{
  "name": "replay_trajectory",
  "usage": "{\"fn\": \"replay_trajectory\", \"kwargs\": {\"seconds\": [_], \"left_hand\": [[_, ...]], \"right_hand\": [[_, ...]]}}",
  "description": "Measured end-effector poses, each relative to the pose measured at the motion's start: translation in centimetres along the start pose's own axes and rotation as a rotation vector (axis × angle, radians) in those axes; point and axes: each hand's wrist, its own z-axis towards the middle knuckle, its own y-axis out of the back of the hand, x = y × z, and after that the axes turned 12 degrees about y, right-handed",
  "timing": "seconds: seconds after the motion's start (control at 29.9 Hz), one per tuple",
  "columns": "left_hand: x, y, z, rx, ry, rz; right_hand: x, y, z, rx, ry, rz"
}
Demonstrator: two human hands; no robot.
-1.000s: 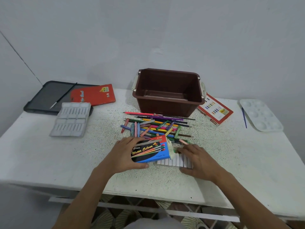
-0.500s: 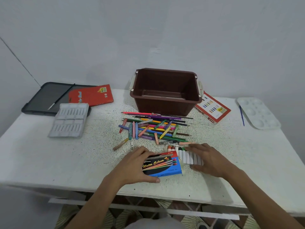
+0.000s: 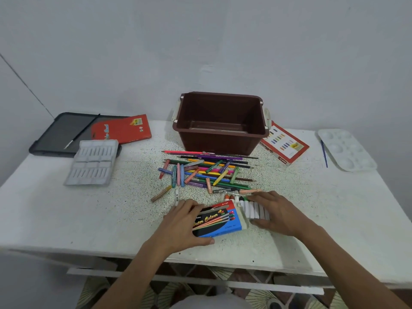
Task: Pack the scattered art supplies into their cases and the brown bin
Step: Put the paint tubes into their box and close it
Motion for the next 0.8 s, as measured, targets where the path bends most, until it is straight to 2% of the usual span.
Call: {"fn": "replay_trajectory", "kwargs": {"seconds": [0.23,0.4,0.63,0.8], "left_hand": [[1.7,-1.2,0.2,-0.071,0.008,0.034],[4.2,-0.8,1.4,-0.044,0.041,0.011],[4.8,-0.1,2.0,-0.015,-0.004,-0.023],[4.5,-0.6,1.9,-0.026,-0.029,-0.058]], "right_hand": [[-0.8,0.4,-0.6,-0.01,-0.01,-0.011],[-1.3,0.6,-1.2,-0.015,-0.021,0.017],[-1.1,1.5,-1.7,-0.056,-0.022,0.07],[0.1,2.1,-1.8,-0.093,0.046,0.111]]}}
